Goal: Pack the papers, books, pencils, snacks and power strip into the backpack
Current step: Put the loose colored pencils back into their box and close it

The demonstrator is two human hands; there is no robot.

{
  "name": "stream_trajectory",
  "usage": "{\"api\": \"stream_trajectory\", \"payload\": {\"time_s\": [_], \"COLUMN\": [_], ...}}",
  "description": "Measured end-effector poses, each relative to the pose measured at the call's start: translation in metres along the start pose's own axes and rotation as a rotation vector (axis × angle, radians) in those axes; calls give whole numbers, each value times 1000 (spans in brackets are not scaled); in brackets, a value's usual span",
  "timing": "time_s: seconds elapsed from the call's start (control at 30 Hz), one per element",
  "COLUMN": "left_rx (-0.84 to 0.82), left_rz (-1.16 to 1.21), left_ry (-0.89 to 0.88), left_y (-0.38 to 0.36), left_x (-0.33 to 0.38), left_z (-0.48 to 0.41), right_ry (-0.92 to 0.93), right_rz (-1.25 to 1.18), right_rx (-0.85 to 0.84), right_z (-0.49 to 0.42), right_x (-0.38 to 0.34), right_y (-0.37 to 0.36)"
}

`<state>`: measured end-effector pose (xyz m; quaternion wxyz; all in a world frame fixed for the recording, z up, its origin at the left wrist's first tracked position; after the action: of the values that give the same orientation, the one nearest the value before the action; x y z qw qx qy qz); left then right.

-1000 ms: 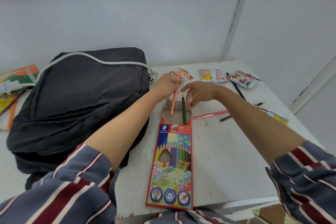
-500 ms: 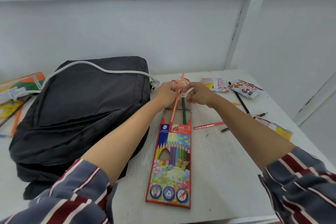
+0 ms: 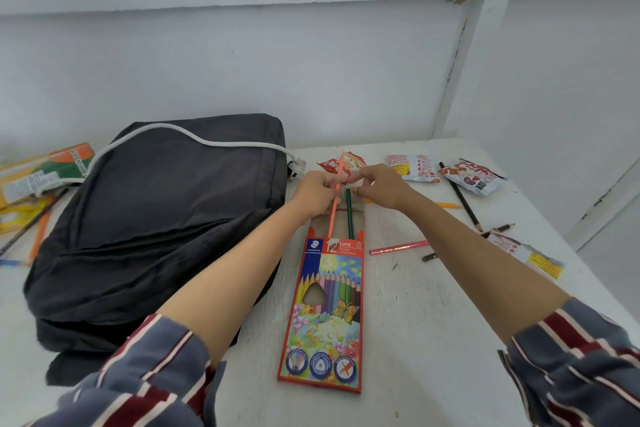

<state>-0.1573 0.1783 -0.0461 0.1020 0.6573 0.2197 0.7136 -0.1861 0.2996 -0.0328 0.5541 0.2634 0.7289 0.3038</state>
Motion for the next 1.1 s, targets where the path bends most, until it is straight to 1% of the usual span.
{"api": "stream_trajectory", "payload": {"time_s": [0.1, 0.2, 0.37, 0.63, 0.83, 0.97, 1.1], "left_rx": [-5, -9, -24, -17, -4, 2, -2], "left_rz": [-14, -14, -14, -22, -21, 13, 85], "left_ry": [-20, -26, -39, -37, -28, -20, 16], "left_y": [-1, -2, -3, -3, -4, -4, -5], "left_x": [-1, 0, 3, 0, -3, -2, -2], "left_z": [-1, 0, 3, 0, 1, 2, 2], "right_ry": [25, 3, -16, -44, -65, -47, -58], "right_rz": [72, 64, 60, 36, 104, 113, 59], "right_rx": [-124, -171, -167, -218, -246, -229, -193], "right_z": [6, 11, 11, 17, 22, 24, 22], "right_x": [0, 2, 3, 3, 6, 4, 6], "right_y": [-10, -15, -13, -15, -15, -11, -7]}}
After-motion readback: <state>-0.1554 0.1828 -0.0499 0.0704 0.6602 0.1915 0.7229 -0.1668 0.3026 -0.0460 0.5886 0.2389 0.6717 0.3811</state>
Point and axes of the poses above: each hand's wrist, its own z-axis away from the middle knuckle, its own y-axis out of the back of the hand, x = y × z, the point moved 8 cm from there along -z, towards the middle knuckle, and after that the axes turned 15 degrees about x, right-handed, at the moved point
